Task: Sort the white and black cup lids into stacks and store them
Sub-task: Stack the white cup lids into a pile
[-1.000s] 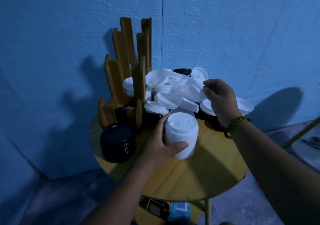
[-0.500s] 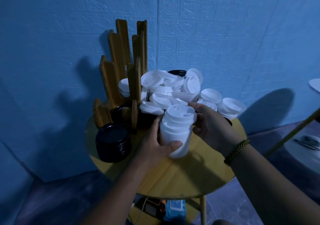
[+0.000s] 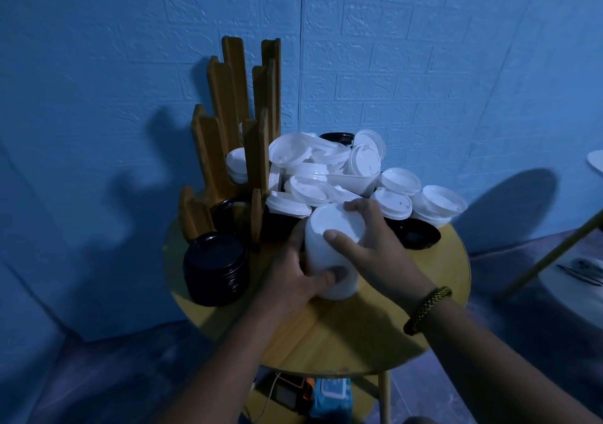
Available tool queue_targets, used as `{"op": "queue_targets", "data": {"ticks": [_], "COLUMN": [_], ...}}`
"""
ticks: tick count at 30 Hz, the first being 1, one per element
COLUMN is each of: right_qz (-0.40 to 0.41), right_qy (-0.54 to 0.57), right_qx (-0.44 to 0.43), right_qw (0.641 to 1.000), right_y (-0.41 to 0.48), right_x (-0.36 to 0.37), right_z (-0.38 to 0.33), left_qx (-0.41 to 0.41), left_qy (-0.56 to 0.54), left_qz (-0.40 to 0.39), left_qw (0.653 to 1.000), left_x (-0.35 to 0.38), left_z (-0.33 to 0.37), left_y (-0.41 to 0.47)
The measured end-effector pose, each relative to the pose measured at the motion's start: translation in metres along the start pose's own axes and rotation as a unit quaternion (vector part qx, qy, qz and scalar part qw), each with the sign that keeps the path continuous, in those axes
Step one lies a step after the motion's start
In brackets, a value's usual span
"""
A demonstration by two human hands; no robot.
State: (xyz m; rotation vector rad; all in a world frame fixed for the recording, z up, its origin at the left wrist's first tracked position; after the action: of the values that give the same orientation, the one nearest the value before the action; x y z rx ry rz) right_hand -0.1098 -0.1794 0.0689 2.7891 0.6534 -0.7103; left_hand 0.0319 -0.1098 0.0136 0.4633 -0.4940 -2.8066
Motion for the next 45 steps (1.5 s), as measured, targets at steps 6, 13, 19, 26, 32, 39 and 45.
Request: {"op": "queue_targets", "data": {"ticks": [6, 13, 19, 26, 32, 39, 45], "right_qz": [0.163, 0.092, 0.154, 0.135, 0.022, -0.056, 0.000], "right_qy": [-0.124, -0.077, -0.129, -0.097, -0.053, -0.097, -0.115], "right_qx": [0.000, -0.013, 0.027, -0.006, 0.011, 0.030, 0.008], "right_qw": [0.979, 0.993, 0.979, 0.986, 0.998, 0.993, 0.993], "right_y": [-0.006, -0.016, -0.015, -0.012, 0.003, 0.017, 0.009], "right_x": [0.015, 0.012, 0.014, 0.020, 0.006, -0.002, 0.011], "right_z": [-0.017, -0.010, -0.009, -0.013, -0.004, -0.007, -0.004], "left_qx": [0.004, 0.007, 0.006, 0.022, 0.007, 0.005, 0.002], "left_qy": [0.025, 0.015, 0.048, 0.065, 0.035, 0.001, -0.004], "left_qz": [0.017, 0.021, 0.016, 0.024, 0.015, 0.016, 0.018], "left_qw": [1.000, 1.000, 0.999, 0.997, 0.999, 1.000, 1.000], "left_x": [-0.001, -0.001, 0.000, -0.001, 0.001, 0.001, -0.001], "left_z": [-0.006, -0.009, -0.008, -0.011, -0.009, -0.011, -0.010], "left_y": [0.003, 0.003, 0.003, 0.003, 0.002, 0.002, 0.004]}}
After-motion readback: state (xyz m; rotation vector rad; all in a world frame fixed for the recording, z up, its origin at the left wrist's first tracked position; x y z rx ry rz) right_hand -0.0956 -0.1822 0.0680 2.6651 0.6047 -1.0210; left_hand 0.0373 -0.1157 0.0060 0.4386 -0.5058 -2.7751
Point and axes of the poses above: each hand's wrist, its own y-axis towards the middle knuckle, its own x-axis out of the palm, z = x × y, the point moved 5 cm from there along y, towards the middle knuckle, and after that the axes turned 13 degrees about x, right-handed, at the moved point
